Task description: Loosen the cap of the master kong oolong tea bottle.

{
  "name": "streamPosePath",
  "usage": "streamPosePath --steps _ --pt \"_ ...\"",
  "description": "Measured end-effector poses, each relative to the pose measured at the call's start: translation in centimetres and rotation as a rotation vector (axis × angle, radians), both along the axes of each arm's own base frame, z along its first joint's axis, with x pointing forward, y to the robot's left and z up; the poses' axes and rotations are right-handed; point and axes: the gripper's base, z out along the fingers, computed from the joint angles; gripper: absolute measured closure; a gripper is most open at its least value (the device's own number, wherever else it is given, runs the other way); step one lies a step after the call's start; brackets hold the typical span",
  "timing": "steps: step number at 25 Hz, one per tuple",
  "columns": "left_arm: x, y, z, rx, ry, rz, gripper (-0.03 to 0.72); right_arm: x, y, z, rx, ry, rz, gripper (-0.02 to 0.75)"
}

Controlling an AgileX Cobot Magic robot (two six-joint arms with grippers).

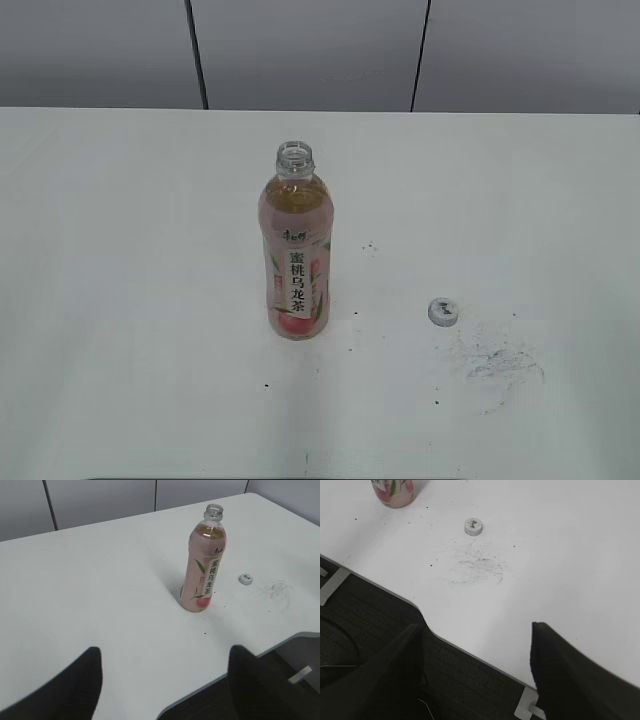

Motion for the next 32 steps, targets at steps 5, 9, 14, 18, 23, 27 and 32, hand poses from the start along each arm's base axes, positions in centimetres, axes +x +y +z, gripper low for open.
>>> streamPosePath --steps 5,9,14,18,23,27,32 --pt "0.0 0.0 0.0 0.0 0.0 0.0 0.216 0.0 0.0 0.0 0.0 0.0 0.0 0.234" --pt "0.0 0.0 0.0 0.0 0.0 0.003 0.218 0.0 0.0 0.0 0.0 0.0 0.0 0.234" --pt "0.0 -0.1 0.0 0.0 0.0 0.105 0.218 -0.2 -0.1 0.0 0.007 -0.012 -0.014 0.234" --pt "0.0 -0.3 0.0 0.0 0.0 0.241 0.218 -0.5 -0.5 0.1 0.021 -0.043 -0.154 0.234" --pt "0.1 -0.4 0.0 0.001 0.0 0.33 0.219 -1.9 -0.8 0.1 0.043 -0.131 -0.365 0.234" --pt "0.1 -0.4 0.0 0.001 0.0 0.336 0.219 -2.5 -0.9 0.1 0.052 -0.174 -0.416 0.234" --pt "0.1 -0.4 0.0 0.001 0.0 0.337 0.219 -2.5 -0.9 0.1 0.052 -0.175 -0.416 0.234"
